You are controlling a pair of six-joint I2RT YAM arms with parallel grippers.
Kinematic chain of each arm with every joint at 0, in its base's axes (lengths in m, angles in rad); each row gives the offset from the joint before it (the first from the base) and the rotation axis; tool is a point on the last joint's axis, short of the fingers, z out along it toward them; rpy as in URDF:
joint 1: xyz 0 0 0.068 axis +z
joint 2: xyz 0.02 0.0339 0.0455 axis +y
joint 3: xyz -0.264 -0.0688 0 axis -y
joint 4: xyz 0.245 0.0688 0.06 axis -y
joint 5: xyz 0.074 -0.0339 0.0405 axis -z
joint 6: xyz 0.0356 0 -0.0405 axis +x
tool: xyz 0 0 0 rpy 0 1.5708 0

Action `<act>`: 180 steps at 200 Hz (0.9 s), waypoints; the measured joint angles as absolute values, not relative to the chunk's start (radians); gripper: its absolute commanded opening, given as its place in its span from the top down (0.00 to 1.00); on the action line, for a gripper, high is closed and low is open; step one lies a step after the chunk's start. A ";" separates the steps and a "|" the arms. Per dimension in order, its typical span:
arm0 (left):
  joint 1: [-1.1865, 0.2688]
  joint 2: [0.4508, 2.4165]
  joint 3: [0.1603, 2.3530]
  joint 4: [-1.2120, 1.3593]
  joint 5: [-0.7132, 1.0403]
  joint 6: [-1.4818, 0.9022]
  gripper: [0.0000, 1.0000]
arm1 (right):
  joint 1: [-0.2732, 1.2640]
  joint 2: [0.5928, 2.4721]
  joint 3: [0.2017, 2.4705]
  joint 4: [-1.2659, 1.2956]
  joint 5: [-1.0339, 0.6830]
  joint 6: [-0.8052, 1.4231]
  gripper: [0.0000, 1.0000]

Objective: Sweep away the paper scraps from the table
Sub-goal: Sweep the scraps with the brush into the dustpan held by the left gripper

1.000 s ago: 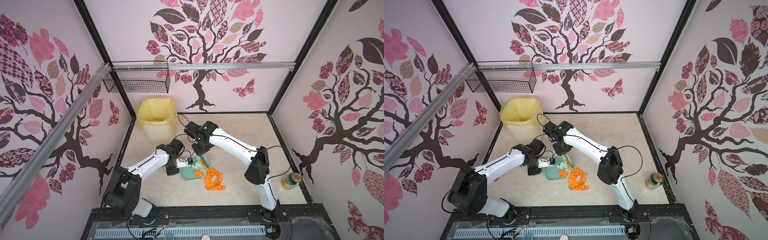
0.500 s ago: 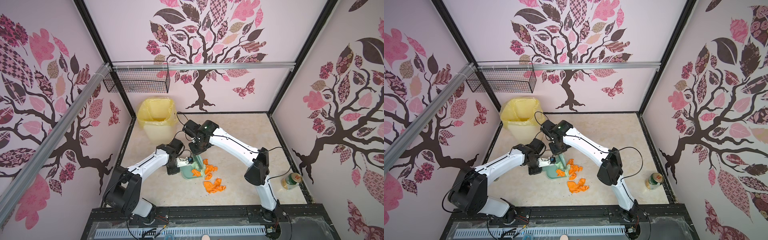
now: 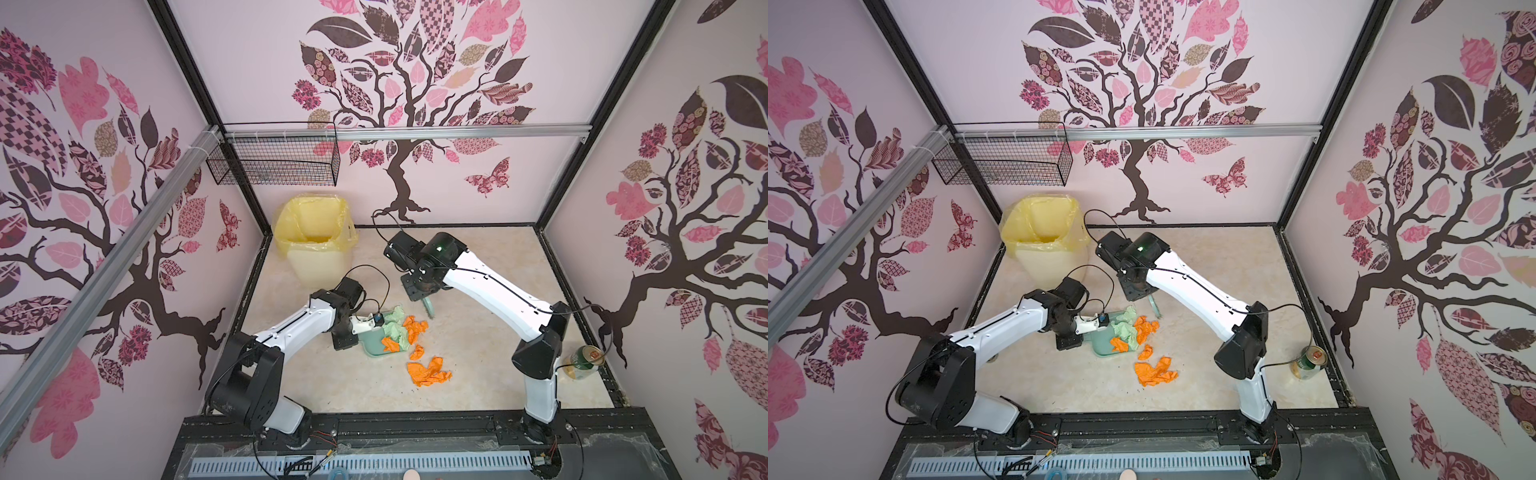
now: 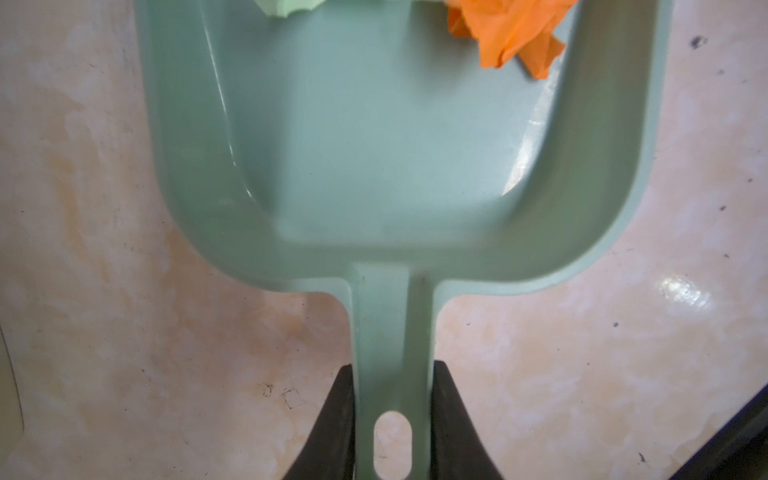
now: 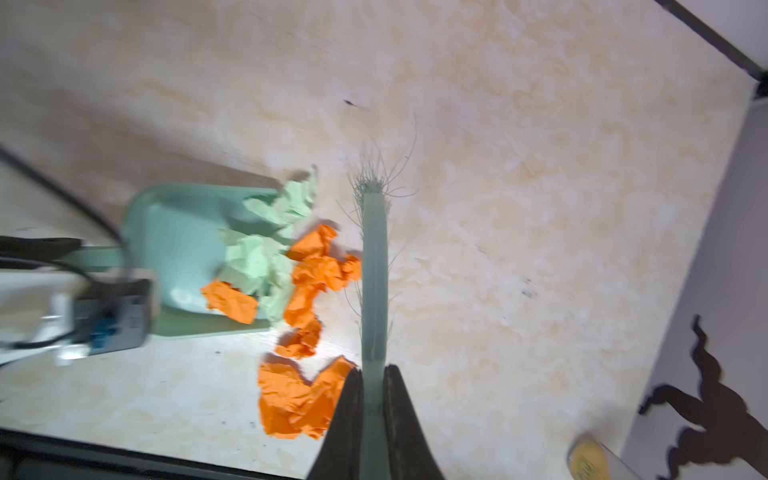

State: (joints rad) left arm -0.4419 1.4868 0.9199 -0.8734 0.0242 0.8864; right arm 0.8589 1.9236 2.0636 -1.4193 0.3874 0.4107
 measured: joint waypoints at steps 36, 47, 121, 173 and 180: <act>-0.442 1.487 0.920 -0.873 0.032 0.887 1.00 | 0.803 1.916 1.887 -1.420 0.443 0.441 1.00; -0.442 1.488 0.920 -0.873 0.033 0.887 1.00 | 0.804 1.930 1.891 -1.419 0.442 0.446 1.00; -0.440 1.489 0.920 -0.869 0.041 0.887 1.00 | 0.826 2.094 1.998 -1.345 0.356 0.446 1.00; -0.440 1.489 0.920 -0.869 0.047 0.887 1.00 | 0.863 2.103 1.998 -1.298 0.282 0.447 1.00; -0.440 1.489 0.920 -0.869 0.047 0.887 1.00 | 0.871 2.103 1.998 -1.294 0.274 0.447 1.00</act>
